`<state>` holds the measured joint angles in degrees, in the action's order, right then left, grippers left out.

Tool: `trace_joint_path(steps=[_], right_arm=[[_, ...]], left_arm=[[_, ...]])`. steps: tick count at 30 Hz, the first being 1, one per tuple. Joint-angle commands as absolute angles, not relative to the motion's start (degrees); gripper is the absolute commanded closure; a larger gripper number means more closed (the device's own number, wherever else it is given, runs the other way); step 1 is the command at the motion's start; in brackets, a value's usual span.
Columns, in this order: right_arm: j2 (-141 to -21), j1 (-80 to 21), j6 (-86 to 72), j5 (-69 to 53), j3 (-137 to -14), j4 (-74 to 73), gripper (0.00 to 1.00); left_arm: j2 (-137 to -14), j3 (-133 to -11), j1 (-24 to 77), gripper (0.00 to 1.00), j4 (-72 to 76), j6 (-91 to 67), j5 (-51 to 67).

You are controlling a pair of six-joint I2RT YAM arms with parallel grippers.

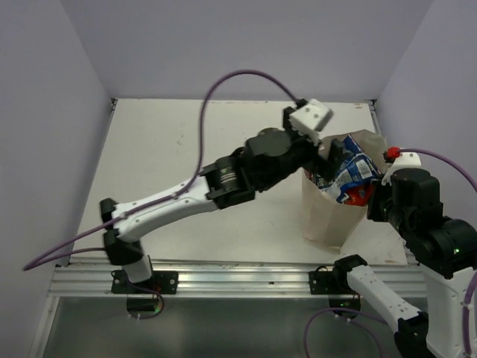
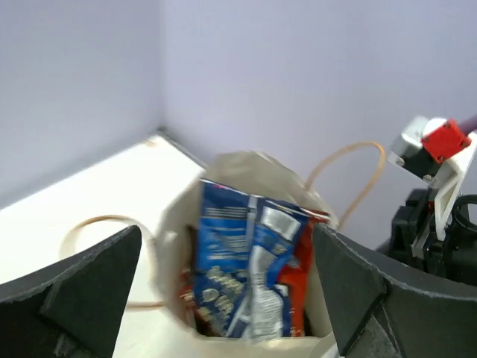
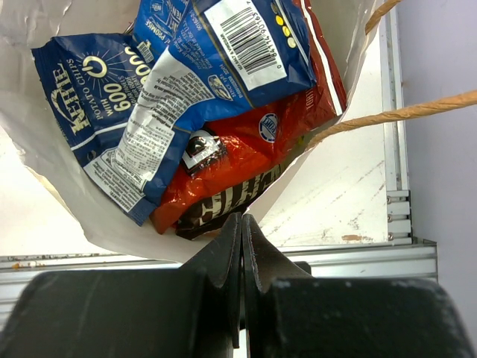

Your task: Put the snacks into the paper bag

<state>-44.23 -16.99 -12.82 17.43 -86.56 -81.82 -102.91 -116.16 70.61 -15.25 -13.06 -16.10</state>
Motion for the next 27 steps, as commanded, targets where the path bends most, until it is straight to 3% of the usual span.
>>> trace_joint_path(steps=[1, 2, 3, 5, 7, 9, 14, 27], right_arm=[[-44.1, -17.4, -11.6, 17.6, -88.4, -81.3, 1.00], [-44.2, -17.3, -11.7, 17.6, -88.5, -81.3, 1.00], [-44.3, -17.3, -11.6, 17.8, -88.7, -81.2, 1.00], [-44.3, -17.3, -11.5, 18.0, -88.9, -81.2, 1.00], [-44.5, -17.4, -11.5, 18.1, -88.9, -81.1, 1.00], [-44.7, -17.5, -11.3, 18.3, -88.9, -81.0, 1.00], [-45.0, -17.7, -11.3, 19.1, -89.5, -81.4, 1.00], [-44.3, -17.8, -11.8, 19.2, -89.8, -82.1, 1.00]], left_arm=[[-86.1, -101.3, 70.8, 0.00, 2.5, -7.9, -41.7], [-82.9, -95.6, 69.4, 0.00, 1.6, -8.6, -46.3], [-82.6, -94.3, 67.1, 0.00, -8.8, -15.4, -44.5], [-84.0, -93.1, 52.7, 0.00, -21.0, -23.6, -30.4], [-89.5, -91.1, 40.1, 0.00, -32.9, -28.2, -24.2], [-93.8, -87.0, 36.2, 0.00, -36.1, -28.1, -20.8], [-95.5, -76.2, 34.5, 0.00, -30.2, -30.1, -15.8], [-100.7, -63.3, 34.5, 0.00, -18.3, -33.4, -12.4]])
